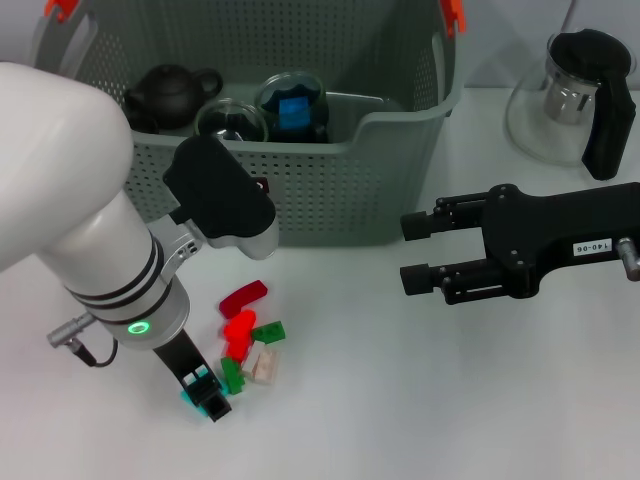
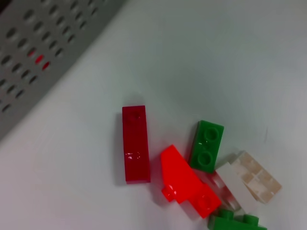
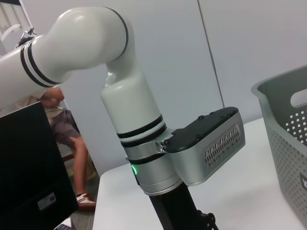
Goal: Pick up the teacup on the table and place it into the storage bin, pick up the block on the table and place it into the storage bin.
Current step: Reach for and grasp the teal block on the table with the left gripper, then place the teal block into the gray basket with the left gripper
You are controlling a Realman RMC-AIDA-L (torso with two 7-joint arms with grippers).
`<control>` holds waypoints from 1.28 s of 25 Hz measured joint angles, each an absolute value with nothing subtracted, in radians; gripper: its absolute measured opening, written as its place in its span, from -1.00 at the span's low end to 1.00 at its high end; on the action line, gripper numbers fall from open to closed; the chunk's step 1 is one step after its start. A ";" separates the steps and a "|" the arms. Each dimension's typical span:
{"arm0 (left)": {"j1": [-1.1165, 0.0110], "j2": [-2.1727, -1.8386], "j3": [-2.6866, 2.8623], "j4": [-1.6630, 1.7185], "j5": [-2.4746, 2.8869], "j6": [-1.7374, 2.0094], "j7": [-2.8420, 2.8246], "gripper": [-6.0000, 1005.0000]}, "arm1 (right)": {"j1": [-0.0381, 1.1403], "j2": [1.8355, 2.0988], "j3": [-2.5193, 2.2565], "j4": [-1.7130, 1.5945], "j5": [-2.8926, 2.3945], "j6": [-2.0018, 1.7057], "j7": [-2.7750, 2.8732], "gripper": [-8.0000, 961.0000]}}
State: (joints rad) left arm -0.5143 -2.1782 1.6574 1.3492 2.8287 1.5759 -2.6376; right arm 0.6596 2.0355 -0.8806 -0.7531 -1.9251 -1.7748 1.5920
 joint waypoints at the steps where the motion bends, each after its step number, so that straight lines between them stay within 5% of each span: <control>1: -0.514 -2.178 1.657 1.348 2.829 1.575 -2.637 0.68 | 0.660 2.036 -0.881 -0.753 -1.925 -1.775 1.592 0.53; 21: -0.519 -2.178 1.630 1.359 2.828 1.587 -2.618 -0.19 | 0.660 2.036 -0.869 -0.753 -1.925 -1.775 1.590 0.53; 32: -0.531 -2.168 1.265 1.551 2.816 1.751 -2.491 -0.19 | 0.658 2.035 -0.855 -0.753 -1.929 -1.777 1.590 0.53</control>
State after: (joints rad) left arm -0.5313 -2.1679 1.2647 1.5510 2.8159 1.7512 -2.4907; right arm 0.6579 2.0351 -0.8552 -0.7531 -1.9290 -1.7769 1.5900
